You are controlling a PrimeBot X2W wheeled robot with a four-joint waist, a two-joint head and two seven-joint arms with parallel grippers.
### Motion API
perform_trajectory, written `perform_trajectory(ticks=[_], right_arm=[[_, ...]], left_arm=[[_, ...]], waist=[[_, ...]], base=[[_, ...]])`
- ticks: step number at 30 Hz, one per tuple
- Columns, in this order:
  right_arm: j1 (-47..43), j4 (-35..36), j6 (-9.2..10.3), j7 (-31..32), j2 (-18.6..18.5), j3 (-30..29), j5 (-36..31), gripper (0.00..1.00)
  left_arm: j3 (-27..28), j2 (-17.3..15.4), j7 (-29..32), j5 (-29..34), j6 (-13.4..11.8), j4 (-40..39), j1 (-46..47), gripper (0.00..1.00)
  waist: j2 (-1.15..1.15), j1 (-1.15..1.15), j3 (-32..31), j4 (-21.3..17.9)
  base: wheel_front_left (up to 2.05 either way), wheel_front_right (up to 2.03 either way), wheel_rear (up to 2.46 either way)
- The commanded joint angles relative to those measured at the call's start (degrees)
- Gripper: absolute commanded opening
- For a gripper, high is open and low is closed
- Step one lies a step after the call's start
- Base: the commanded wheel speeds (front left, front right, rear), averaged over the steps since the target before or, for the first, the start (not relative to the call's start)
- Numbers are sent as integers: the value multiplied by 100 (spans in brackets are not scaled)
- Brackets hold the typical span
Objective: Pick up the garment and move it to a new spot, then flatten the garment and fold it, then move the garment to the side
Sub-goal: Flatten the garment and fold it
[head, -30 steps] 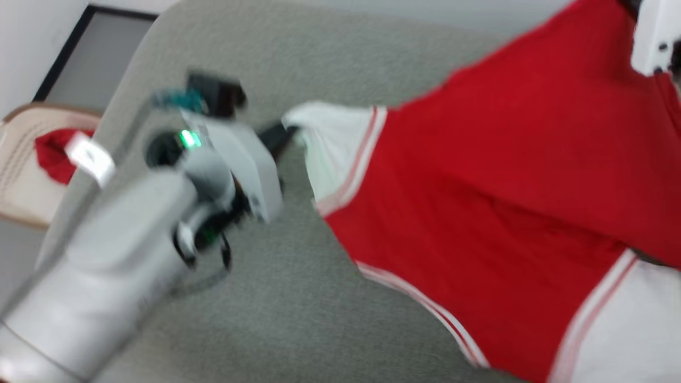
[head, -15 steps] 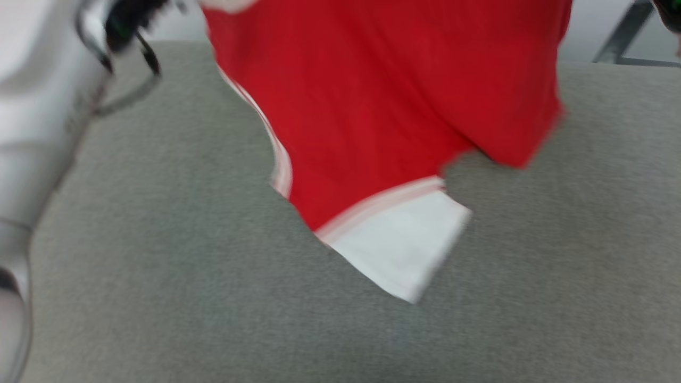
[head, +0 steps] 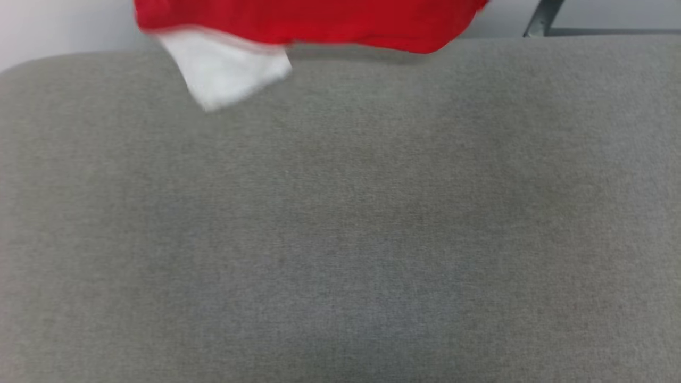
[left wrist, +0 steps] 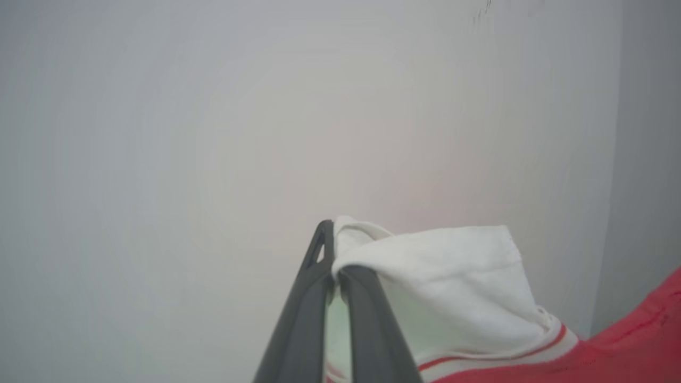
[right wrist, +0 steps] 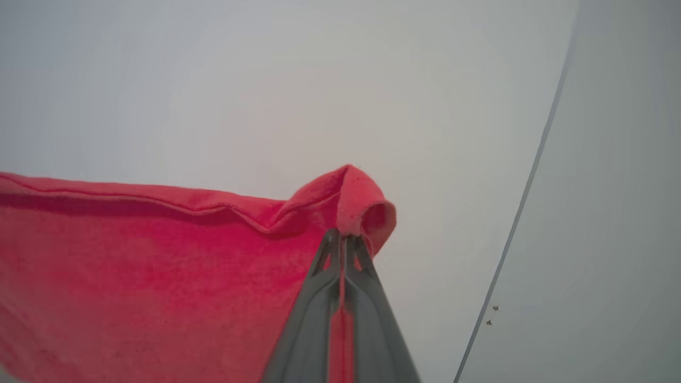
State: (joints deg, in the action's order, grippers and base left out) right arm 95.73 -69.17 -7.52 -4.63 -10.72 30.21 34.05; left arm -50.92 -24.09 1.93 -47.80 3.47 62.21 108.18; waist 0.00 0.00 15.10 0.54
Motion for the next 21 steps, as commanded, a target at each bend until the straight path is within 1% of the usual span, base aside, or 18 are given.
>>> perform_trajectory(ticks=[1, 6, 8, 12, 16, 21], right_arm=[[18, -24, 6, -41, 43, -2, -47, 0], [224, -160, 6, -131, 126, -91, -39, 0], [282, -212, 6, -195, 157, -96, -73, 0], [495, -252, 6, -373, 201, -120, -128, 0], [727, -270, 6, -693, 225, -154, -196, 0], [1059, -187, 6, -1018, 157, -334, -396, 0]], left_arm=[[13, -13, -58, 42, 3, 56, 32, 0], [160, 107, -392, -78, 71, 463, 460, 0], [192, 102, -527, -80, 113, 574, 596, 0], [209, 18, -890, -51, 245, 664, 862, 0], [252, -71, -1176, -76, 315, 714, 1206, 0], [249, -177, -1543, 12, 375, 591, 1689, 0]], waist=[[0, 0, 90, -87], [0, 0, 309, -210], [0, 0, 459, -270], [0, 0, 868, -389], [0, 0, 1369, -504], [0, 0, 2012, -532]], base=[[0, 0, 0], [0, 0, 0], [0, 0, 0], [0, 0, 0], [0, 0, 0], [0, 0, 0]])
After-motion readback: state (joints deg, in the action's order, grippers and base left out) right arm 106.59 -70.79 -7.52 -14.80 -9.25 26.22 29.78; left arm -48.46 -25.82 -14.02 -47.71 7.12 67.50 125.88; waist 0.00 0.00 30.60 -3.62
